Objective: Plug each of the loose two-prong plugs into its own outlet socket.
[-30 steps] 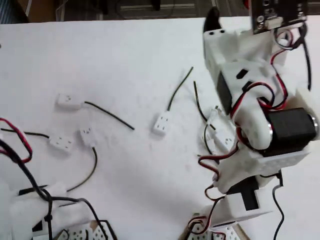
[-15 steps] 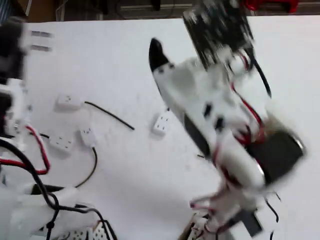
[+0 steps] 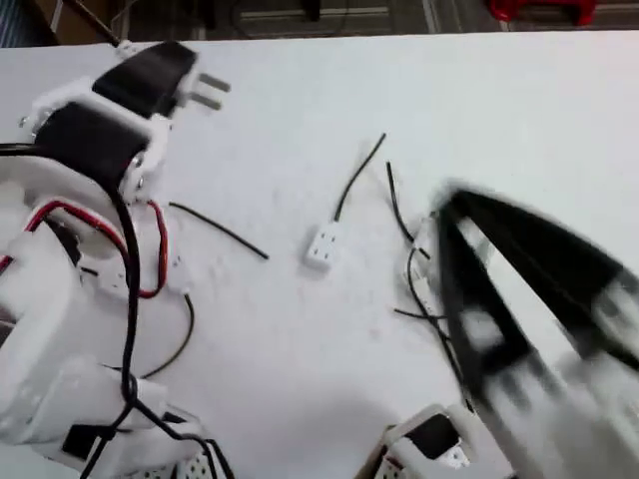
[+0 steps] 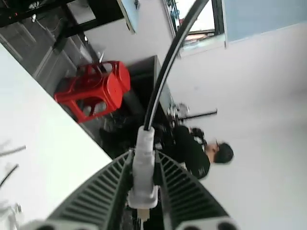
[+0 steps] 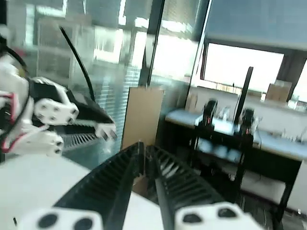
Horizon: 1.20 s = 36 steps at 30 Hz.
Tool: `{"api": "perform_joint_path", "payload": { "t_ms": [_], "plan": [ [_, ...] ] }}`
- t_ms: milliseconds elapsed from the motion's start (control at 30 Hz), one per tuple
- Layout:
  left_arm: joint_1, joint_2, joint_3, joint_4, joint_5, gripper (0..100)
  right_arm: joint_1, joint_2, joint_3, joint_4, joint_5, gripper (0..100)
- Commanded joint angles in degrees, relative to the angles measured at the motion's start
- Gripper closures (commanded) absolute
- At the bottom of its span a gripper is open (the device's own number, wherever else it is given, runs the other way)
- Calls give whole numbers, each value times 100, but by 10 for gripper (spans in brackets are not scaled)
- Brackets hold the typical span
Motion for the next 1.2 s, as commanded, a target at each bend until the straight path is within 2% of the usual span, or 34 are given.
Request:
{"api": "perform_joint_path", "payload": {
  "t_ms": [0, 100, 200, 400, 467, 533, 833, 1033, 1167],
  "plan": [
    [927, -22, 141, -378, 44, 976, -22, -488, 448, -66, 0, 981],
    [1411, -13, 141, -809, 44, 976, -22, -787, 677, -136, 0, 981],
    [1560, -4, 149, -1116, 44, 976, -84, -919, 835, -145, -9, 981],
    [2167, 330, 141, -1231, 44, 976, -1367, -963, 1371, -224, 44, 981],
    [2475, 444, 97, -1257, 44, 976, -1552, -971, 1459, -259, 237, 981],
    [2651, 479, 79, -1284, 44, 976, -1560, -1015, 1451, -242, 440, 981],
    [3213, 418, -18, -1248, 9, 976, -1560, -1587, 1662, -444, 475, 981],
    [3415, 163, -273, -1196, 9, 976, -1560, -1666, 2998, -1191, 484, 981],
    [3415, -31, -281, -844, 0, 976, -1552, -1965, 3815, -1771, 527, 981]
  ]
}}
